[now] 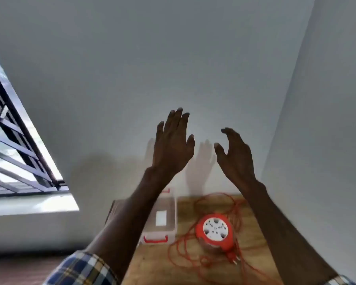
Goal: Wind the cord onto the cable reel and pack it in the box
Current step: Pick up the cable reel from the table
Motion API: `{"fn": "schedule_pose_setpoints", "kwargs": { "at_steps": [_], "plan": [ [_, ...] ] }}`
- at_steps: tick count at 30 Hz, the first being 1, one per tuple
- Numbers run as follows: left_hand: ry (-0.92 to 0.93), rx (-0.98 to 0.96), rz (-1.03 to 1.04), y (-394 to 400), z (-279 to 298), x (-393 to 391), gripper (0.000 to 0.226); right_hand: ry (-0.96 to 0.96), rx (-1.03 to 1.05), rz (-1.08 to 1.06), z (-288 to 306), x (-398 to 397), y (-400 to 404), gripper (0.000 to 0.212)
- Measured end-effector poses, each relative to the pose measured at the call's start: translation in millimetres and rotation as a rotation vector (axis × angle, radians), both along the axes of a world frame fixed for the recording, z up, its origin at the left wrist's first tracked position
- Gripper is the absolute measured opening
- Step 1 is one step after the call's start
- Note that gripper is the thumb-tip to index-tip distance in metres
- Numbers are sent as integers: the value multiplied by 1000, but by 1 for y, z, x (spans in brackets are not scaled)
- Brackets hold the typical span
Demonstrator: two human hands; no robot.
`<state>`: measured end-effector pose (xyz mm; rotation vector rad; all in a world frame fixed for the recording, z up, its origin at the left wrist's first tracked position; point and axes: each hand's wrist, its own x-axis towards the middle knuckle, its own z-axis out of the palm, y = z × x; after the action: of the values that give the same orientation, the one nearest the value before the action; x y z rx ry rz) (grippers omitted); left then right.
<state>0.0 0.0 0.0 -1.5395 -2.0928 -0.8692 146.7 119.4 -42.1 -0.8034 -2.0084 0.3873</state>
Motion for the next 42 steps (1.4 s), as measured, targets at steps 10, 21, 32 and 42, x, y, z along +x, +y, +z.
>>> {"fn": "schedule_pose_setpoints", "kwargs": {
  "at_steps": [10,21,32,42],
  "plan": [
    [-985,-290,177,-12,-239,78,25,-278,-755,-80,-221,58,-34,39],
    [-1362,-302,293,13,-312,106,22,-294,-869,-200,-282,59,-9,53],
    [-1927,56,469,49,-324,114,25,-138,-1026,-87,-291,66,20,58],
    [-1715,246,128,20,-258,86,21,313,-1397,163,-226,82,36,15]
  ]
}}
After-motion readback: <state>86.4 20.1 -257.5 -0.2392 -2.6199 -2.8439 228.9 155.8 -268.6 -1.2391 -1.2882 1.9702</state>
